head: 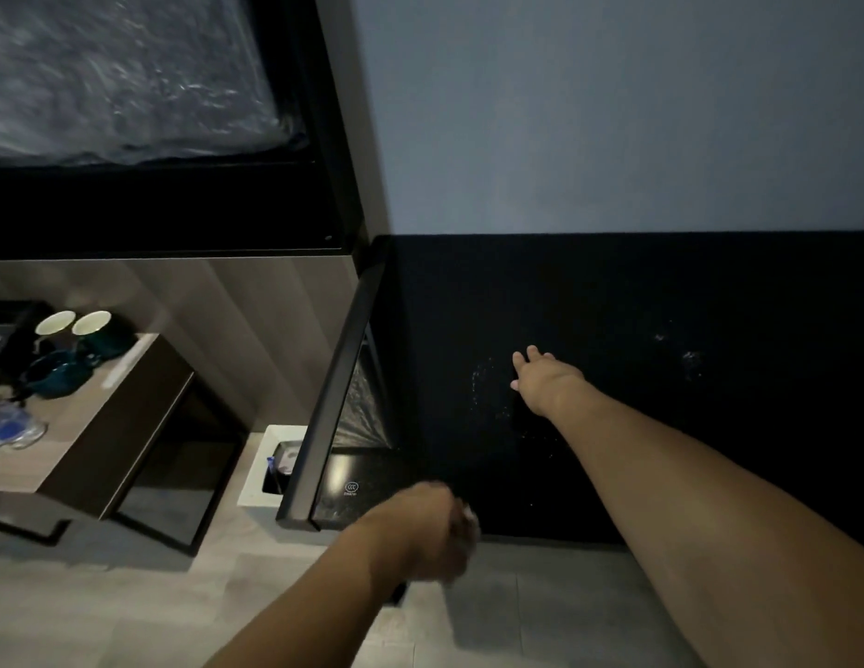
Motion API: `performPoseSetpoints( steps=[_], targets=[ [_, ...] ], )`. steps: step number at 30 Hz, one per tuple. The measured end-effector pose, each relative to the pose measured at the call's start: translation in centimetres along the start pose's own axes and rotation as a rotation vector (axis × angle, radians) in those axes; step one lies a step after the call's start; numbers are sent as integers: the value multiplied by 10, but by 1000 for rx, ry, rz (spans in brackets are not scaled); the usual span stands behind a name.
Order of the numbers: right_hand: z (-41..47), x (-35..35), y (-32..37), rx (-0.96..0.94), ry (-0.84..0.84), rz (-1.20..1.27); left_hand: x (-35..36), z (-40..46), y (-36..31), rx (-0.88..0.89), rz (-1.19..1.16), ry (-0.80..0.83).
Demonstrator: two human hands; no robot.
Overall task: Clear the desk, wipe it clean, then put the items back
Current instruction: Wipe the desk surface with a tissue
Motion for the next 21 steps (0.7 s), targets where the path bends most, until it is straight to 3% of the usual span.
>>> performPoseSetpoints(
  steps=[2, 3, 9, 12, 17, 21],
  targets=[
    [-3, 1, -3, -11, -3, -12, -4, -19, -6, -76, -83, 167],
    [-3, 1, -4, -18, -2, -16, -12, -20, -4, -109, -78, 169],
    [0, -11, -15, -69, 7, 36, -105, 27, 21, -176, -158, -275],
    [5, -12, -23, -73, -93, 162, -136, 63, 33, -171, -140, -443],
    [48, -19, -32, -137, -322, 350, -165, 128, 61, -177, -137, -630],
    [102, -34, -38, -156, -423, 365, -191, 187, 75, -149, -155, -719]
  ],
)
Point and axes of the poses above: each hand's wrist, its own z-axis towards the middle knuckle, its own x-axis out of the palm, y = z × x, the point moved 2 cm from there along z, towards the middle knuckle, and after that the axes turned 2 degrees about x, right-handed, at the moved point
